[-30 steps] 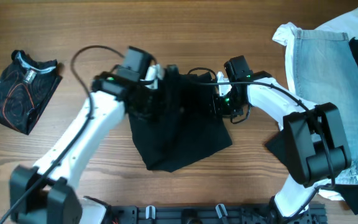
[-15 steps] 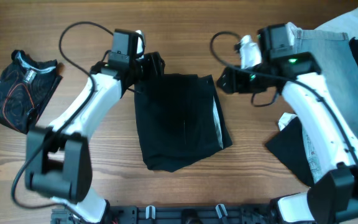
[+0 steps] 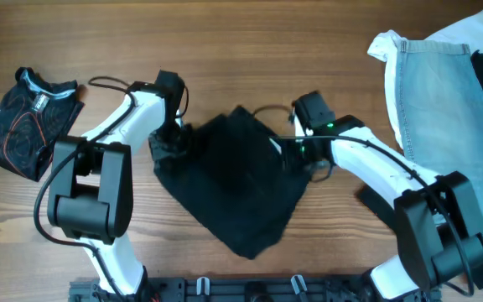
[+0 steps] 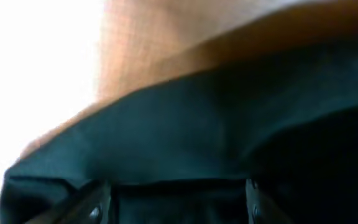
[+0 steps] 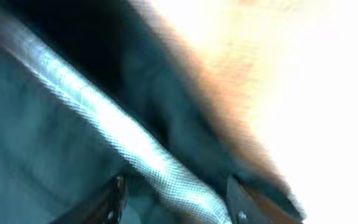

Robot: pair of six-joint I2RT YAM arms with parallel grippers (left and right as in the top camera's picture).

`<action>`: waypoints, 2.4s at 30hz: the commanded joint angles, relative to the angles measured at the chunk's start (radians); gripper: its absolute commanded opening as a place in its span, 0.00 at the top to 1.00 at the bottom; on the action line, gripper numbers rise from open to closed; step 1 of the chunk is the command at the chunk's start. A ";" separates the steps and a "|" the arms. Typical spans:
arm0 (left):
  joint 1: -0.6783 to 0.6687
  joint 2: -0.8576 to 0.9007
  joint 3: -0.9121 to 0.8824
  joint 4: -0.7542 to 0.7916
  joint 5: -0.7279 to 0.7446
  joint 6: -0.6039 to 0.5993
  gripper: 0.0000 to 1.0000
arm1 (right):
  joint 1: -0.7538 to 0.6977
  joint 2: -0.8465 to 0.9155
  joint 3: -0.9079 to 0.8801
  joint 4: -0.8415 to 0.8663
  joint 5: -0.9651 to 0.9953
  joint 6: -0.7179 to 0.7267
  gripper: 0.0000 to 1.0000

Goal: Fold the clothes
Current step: 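Carry the folded black garment with the left gripper to the table's left side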

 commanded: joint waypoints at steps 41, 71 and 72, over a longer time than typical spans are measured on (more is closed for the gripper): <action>0.335 -0.014 0.410 0.105 -0.023 0.254 0.96 | -0.031 -0.223 0.098 -0.007 0.227 -0.083 0.05; 0.525 -0.148 0.446 0.235 0.030 0.275 0.00 | -0.041 -0.235 0.098 0.231 -0.021 0.026 0.00; 0.449 -0.145 0.446 0.224 0.023 0.299 0.00 | -0.047 -0.235 0.098 0.246 -0.011 0.022 0.00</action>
